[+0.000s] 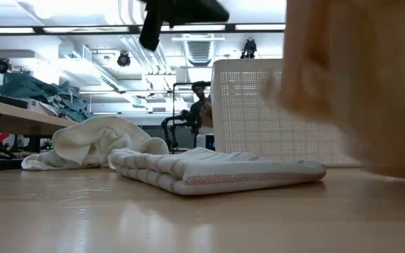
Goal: Fold towel
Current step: Fold the yellow squared towel
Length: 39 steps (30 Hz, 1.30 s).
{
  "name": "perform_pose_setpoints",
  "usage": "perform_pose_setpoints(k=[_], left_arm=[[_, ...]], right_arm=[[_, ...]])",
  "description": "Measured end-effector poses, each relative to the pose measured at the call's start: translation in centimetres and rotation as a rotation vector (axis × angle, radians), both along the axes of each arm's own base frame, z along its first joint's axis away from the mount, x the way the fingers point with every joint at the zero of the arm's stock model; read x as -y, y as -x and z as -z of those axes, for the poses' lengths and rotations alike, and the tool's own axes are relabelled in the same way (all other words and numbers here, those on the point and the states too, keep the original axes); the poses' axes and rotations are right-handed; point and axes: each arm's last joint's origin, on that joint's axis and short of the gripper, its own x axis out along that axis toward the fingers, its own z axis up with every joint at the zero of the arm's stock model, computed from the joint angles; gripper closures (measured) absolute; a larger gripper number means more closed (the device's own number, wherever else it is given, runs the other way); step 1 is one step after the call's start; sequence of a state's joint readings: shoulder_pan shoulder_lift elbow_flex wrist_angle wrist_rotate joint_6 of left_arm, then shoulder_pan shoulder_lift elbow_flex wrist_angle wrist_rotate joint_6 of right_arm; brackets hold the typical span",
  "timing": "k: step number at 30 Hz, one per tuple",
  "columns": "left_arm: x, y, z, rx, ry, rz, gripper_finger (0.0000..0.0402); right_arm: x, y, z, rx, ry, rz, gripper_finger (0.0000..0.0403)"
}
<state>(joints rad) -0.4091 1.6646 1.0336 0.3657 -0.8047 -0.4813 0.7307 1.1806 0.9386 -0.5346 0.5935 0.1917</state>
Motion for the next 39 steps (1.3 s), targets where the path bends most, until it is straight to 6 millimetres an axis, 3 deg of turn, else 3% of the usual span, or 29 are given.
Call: perform_pose_setpoints(k=[6, 10, 15, 17, 23, 28, 33, 39], left_arm=[[-0.1, 0.3, -2.8, 0.088, -0.183, 0.052, 0.0402], [-0.3, 0.7, -4.8, 0.152, -0.282, 0.138, 0.0397], [-0.4, 0.1, -4.9, 0.22, -0.274, 0.385, 0.0368], [-0.3, -0.4, -4.5, 0.253, -0.251, 0.46, 0.0347], [0.1, -1.9, -2.4, 0.301, -0.242, 0.553, 0.0267], [0.9, -2.7, -2.3, 0.332, -0.214, 0.726, 0.0216], [1.2, -3.5, -2.1, 0.267, -0.204, 0.741, 0.0192], [1.3, -4.1, -2.7, 0.24, -0.203, 0.744, 0.0192]], right_arm=[[1.1, 2.0, -5.0, 0.311, 0.033, -0.098, 0.0403], [0.8, 2.5, -7.2, 0.475, 0.022, -0.356, 0.0403], [-0.2, 3.1, -8.2, 0.598, -0.014, -0.765, 0.0403], [-0.5, 3.0, -8.2, 0.617, -0.032, -0.838, 0.0403], [-1.1, 2.0, -7.6, 0.591, -0.042, -0.782, 0.0403], [-1.3, 1.6, -7.1, 0.566, -0.03, -0.742, 0.0403], [-1.3, 1.6, -7.2, 0.572, -0.029, -0.733, 0.0403], [-1.0, 1.5, -7.1, 0.554, -0.004, -0.634, 0.0403]])
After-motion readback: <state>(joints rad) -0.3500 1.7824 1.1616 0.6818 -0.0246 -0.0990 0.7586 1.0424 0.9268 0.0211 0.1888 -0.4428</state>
